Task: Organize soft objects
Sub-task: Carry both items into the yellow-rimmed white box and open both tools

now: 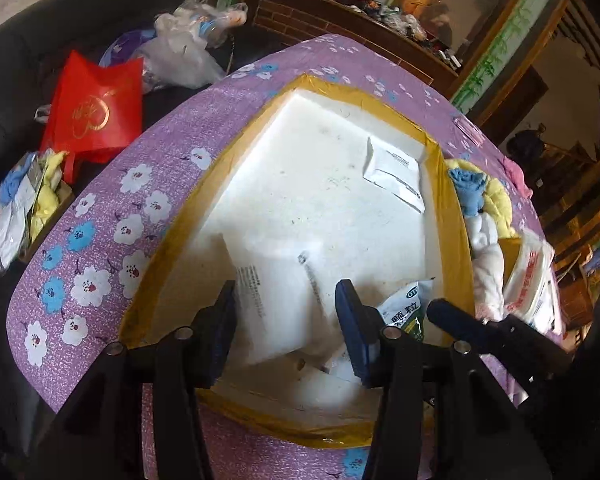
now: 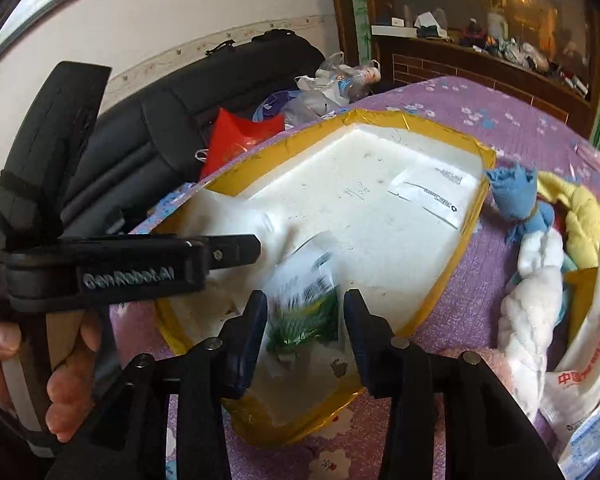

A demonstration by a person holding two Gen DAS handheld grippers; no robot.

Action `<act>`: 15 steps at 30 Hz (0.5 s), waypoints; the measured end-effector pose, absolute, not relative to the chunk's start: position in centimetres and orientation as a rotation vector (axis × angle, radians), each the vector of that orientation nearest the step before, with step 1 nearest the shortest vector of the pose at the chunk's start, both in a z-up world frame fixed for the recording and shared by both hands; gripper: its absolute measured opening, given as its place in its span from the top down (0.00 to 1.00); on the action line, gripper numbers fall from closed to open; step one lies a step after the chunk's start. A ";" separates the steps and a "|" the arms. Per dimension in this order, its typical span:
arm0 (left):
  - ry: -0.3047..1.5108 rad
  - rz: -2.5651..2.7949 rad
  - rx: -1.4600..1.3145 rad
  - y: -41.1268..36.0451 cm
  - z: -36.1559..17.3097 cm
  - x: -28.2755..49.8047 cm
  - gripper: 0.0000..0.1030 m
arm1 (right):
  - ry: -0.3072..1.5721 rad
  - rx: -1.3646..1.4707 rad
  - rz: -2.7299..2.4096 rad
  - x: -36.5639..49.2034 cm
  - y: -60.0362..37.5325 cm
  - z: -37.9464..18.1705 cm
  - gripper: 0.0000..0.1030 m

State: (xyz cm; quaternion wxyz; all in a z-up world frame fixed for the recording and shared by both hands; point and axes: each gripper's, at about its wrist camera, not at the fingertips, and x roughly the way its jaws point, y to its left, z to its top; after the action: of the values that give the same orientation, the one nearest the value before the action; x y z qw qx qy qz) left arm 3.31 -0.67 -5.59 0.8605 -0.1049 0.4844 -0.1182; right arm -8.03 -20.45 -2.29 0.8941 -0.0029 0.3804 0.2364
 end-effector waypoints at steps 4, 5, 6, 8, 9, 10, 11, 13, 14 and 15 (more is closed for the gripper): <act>0.985 -0.299 -0.229 -0.5 -5.5 2.7 0.45 | 0.787 0.067 0.532 -8.1 -20.6 -0.9 0.43; 0.973 -0.298 -0.259 -0.1 -5.4 2.7 0.42 | 0.779 0.086 0.536 -7.1 -21.1 0.2 0.30; 0.950 -0.301 -0.314 0.5 -5.3 2.6 0.35 | 0.763 0.105 0.554 -7.3 -21.9 0.8 0.20; 0.919 -0.317 -0.351 0.7 -5.1 2.3 0.23 | 0.747 0.139 0.586 -4.9 -22.4 1.3 0.18; 0.915 -0.327 -0.317 0.3 -5.1 2.2 0.21 | 0.744 0.159 0.588 -5.3 -23.0 1.6 0.18; 0.915 -0.333 -0.279 -0.1 -5.1 2.2 0.21 | 0.763 0.147 0.583 -4.8 -22.8 1.3 0.17; 0.926 -0.321 -0.240 -0.5 -5.1 2.2 0.21 | 0.770 0.134 0.570 -4.4 -23.2 1.1 0.18; 0.935 -0.282 -0.191 -0.9 -5.2 2.0 0.21 | 0.763 0.139 0.542 -5.0 -24.1 0.9 0.18; 0.919 -0.256 -0.196 -0.7 -5.0 1.8 0.21 | 0.762 0.146 0.540 -5.5 -24.7 0.9 0.18; 0.894 -0.229 -0.221 -0.3 -4.8 1.4 0.21 | 0.755 0.164 0.540 -6.1 -25.8 0.8 0.18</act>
State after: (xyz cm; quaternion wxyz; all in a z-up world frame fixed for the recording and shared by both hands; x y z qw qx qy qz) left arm 1.36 -0.33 -4.80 0.8894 -0.1065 0.4305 -0.1103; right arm -6.13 -25.77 0.84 0.8910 0.0789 0.3638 0.2599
